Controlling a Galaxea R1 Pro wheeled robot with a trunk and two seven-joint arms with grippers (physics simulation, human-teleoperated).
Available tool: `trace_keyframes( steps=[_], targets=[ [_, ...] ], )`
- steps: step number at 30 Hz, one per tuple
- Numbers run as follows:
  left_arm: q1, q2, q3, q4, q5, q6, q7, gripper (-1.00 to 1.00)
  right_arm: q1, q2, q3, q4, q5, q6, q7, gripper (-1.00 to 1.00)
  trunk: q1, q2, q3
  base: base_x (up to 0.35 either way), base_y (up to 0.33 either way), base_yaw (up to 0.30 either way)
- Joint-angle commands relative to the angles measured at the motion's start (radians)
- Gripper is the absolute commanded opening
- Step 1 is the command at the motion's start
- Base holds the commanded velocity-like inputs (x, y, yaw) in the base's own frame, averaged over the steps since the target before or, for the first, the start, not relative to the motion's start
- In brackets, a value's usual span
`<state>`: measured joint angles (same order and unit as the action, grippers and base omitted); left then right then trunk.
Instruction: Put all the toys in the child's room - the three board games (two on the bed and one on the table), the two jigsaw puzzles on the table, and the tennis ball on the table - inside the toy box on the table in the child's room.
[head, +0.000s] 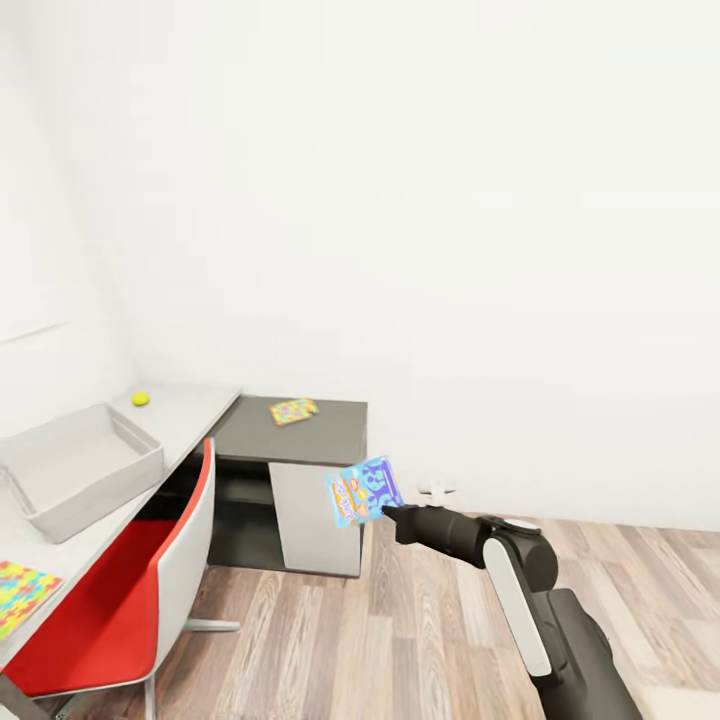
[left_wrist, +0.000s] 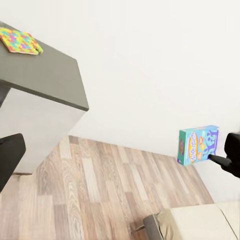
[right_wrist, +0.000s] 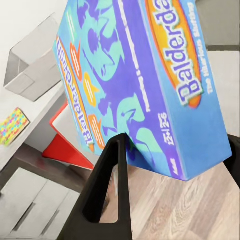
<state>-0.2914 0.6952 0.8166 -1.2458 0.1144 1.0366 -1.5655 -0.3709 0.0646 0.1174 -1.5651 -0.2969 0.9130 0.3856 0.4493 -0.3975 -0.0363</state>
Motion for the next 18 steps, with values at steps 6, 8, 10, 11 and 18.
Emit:
trace_keyframes(
  steps=[6,8,10,11,18],
  targets=[
    [-0.001,-0.001,-0.001,0.0,-0.003,0.011,-0.005,1.0,0.0,0.001,0.001,-0.001,0.001,0.003,0.004,-1.0,0.001,-0.002,-0.006,0.0,0.0,0.267],
    [-0.001,-0.002,-0.001,0.0,-0.004,0.011,-0.005,1.0,0.0,0.001,0.002,-0.001,0.001,0.003,0.003,-1.0,0.001,-0.002,-0.007,0.0,0.0,0.268],
    [0.0,-0.003,-0.002,0.0,-0.004,0.011,-0.005,1.0,0.0,0.001,0.002,0.0,0.001,0.003,0.003,-1.0,0.001,-0.002,-0.008,0.0,0.0,0.268],
    [0.0,-0.003,-0.002,0.0,-0.004,0.011,-0.005,1.0,0.0,0.001,0.002,-0.001,0.001,0.003,0.003,-1.0,0.001,-0.002,-0.009,0.0,0.0,0.268],
    [0.0,-0.011,-0.006,0.0,-0.004,0.011,-0.005,1.0,0.001,0.001,0.002,0.0,0.001,0.003,0.002,-1.0,0.001,-0.002,-0.012,0.0,0.0,0.269]
  ],
)
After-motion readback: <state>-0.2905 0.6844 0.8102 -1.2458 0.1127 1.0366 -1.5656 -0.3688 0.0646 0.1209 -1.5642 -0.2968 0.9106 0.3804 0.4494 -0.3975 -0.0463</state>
